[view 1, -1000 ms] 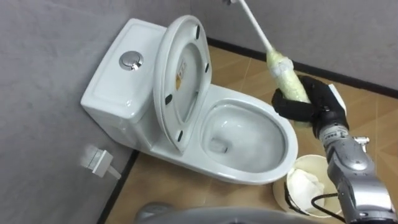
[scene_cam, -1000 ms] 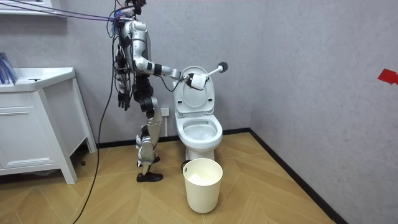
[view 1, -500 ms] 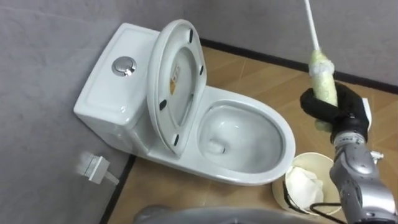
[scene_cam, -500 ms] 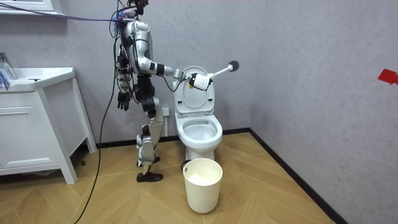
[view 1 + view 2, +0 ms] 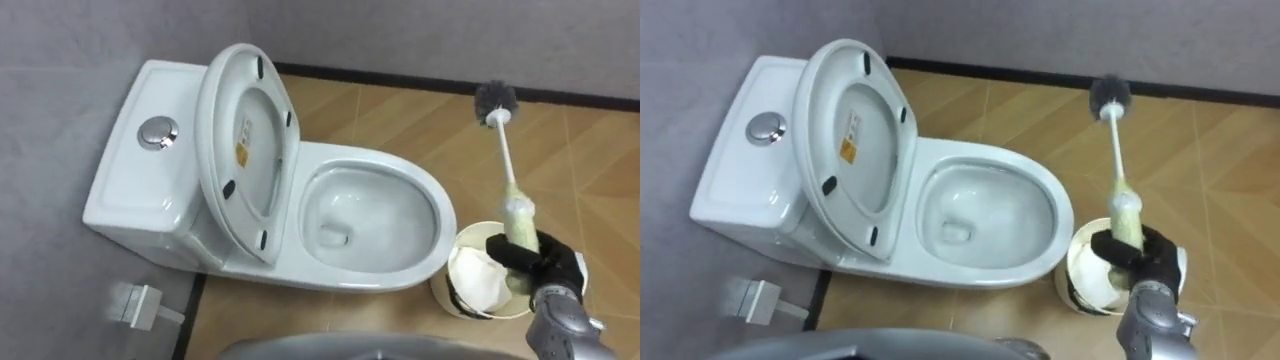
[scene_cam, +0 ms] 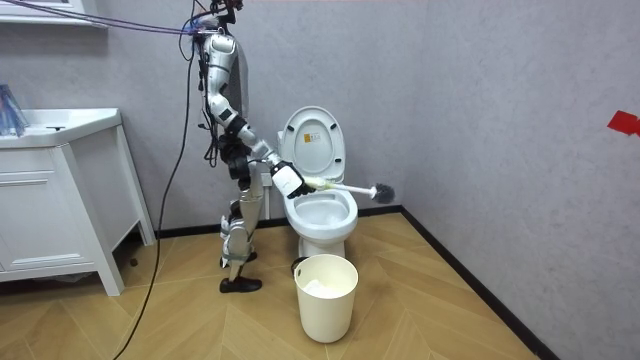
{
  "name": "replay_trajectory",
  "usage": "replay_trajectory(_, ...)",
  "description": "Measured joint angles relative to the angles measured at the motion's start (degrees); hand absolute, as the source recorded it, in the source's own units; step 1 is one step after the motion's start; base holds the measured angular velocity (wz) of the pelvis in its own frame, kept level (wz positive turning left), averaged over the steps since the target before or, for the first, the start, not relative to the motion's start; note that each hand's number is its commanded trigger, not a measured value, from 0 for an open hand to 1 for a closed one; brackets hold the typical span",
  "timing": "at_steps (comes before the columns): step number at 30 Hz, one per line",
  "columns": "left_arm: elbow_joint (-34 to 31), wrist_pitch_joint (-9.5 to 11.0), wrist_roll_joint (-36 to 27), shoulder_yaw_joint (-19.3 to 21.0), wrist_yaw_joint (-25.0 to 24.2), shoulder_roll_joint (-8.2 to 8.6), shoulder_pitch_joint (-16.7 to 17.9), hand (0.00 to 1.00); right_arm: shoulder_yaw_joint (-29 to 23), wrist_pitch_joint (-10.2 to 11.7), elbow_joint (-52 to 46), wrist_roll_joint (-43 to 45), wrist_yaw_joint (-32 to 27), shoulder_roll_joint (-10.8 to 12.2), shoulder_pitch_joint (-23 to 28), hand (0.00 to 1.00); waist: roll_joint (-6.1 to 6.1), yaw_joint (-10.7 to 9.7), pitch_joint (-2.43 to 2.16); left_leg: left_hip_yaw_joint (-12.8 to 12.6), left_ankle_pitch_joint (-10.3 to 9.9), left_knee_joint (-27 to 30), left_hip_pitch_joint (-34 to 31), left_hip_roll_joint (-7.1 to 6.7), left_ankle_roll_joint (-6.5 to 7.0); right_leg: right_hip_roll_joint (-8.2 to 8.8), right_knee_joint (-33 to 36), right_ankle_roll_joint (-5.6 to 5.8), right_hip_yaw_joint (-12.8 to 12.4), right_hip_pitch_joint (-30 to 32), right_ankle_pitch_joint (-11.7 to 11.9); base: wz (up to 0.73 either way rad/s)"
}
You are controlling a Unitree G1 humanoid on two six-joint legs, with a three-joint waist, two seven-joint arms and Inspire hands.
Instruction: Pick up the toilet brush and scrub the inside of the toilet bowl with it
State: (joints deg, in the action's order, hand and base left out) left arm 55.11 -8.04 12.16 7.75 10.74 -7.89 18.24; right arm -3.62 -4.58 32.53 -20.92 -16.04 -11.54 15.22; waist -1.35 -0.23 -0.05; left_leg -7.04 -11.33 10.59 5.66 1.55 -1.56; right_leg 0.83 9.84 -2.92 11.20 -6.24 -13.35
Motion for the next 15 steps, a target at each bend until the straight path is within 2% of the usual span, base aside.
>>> replay_trajectory(2,0.01,0.01,-0.01,-0.01,-0.19,0.14,0.03,0.0,-0.01,0.05,3.18,-0.13,1.27,0.5,0.04,1.0,-0.01,-0.2,0.02,-0.84,-0.04,-0.04,0.88,0.11,-0.03,-0.01,-0.02,-0.01,-0.26,-0.65,0.02,-0.17)
replay_trajectory(8,0.11,0.03,2.1,-0.01,-0.22,0.4,0.01,0.0,0.0,0.24,12.89,-4.85,3.75,0.96,-0.3,1.0,0.13,-0.9,0.05,-0.91,-0.23,-1.03,1.93,0.25,-0.26,-0.17,-0.07,-0.01,-0.19,-1.28,0.01,0.0)
replay_trajectory(9,0.11,0.03,2.53,-0.01,-0.22,0.4,0.01,0.0,0.0,0.18,14.54,-5.95,3.91,1.08,-0.44,0.74,0.27,-0.9,0.11,-0.92,-0.53,-1.01,1.86,0.37,-0.16,-0.28,-0.07,-0.01,-0.17,-1.18,0.01,0.0)
replay_trajectory(10,0.11,0.02,2.72,-0.01,-0.22,0.41,0.02,0.0,-0.01,0.18,15.21,-6.16,4.1,1.16,-0.46,0.16,0.35,-0.93,0.11,-0.92,-0.67,-1.01,1.8,0.43,-0.15,-0.34,-0.09,0.0,-0.19,-1.1,0.01,0.0)
replay_trajectory(11,0.11,-0.05,3.6,0.0,-0.22,0.41,0.03,0.0,-0.04,0.16,16.54,-6.31,4.33,1.22,-0.5,0.0,0.46,-0.97,0.13,-0.94,-0.86,-1.0,1.74,0.46,-0.14,-0.39,-0.19,0.01,-0.21,-1.03,0.0,0.0)
replay_trajectory(15,0.11,-0.22,3.77,-0.03,-0.21,0.42,-0.33,0.0,-0.04,0.1,20.25,-7.0,5.12,1.76,-0.79,0.0,1.04,-1.03,0.25,-1.24,-0.88,-0.98,1.88,0.42,-0.11,-0.36,-0.22,0.18,-0.68,-0.75,0.03,-0.03)
